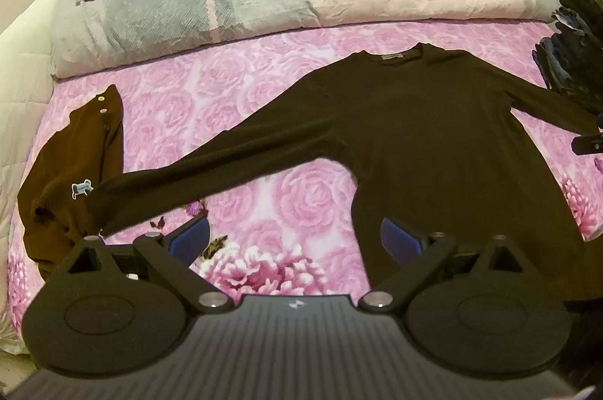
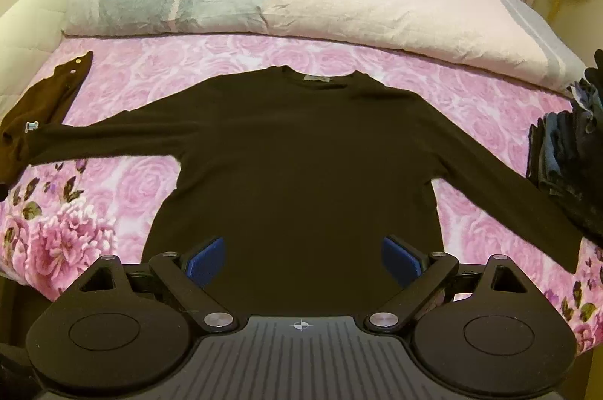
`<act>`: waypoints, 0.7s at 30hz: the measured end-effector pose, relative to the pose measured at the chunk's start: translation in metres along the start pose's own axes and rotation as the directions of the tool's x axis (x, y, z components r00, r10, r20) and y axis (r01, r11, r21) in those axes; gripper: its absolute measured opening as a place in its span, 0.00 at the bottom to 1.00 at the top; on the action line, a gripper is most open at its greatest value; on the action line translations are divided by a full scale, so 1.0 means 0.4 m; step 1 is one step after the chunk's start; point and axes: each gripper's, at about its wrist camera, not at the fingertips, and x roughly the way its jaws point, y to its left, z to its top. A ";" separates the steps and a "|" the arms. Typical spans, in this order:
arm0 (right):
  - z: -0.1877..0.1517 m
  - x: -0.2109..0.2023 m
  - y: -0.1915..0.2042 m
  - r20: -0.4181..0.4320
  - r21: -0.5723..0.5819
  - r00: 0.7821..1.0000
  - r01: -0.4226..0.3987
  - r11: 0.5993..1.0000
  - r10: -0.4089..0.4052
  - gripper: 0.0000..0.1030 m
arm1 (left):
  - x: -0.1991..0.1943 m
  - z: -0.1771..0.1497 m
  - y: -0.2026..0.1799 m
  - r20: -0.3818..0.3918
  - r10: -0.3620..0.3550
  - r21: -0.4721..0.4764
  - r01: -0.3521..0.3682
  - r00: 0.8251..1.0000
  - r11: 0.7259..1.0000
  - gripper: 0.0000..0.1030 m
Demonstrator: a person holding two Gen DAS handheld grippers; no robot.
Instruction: Fold clothes
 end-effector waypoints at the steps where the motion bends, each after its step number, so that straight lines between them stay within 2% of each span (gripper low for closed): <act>1: 0.000 0.001 -0.003 -0.001 0.002 1.000 -0.002 1.000 0.002 0.90 | -0.002 0.002 -0.002 0.001 0.002 0.003 -0.002 1.000 1.000 0.93; 9: 0.004 0.016 0.000 0.002 -0.046 1.000 -0.009 0.999 0.009 0.90 | -0.026 0.015 -0.017 0.010 0.023 0.014 -0.023 1.000 1.000 0.93; 21: 0.001 0.056 0.004 -0.021 -0.107 0.997 -0.077 0.991 0.075 0.90 | -0.038 -0.012 -0.019 -0.019 0.089 -0.042 -0.089 0.996 0.995 0.93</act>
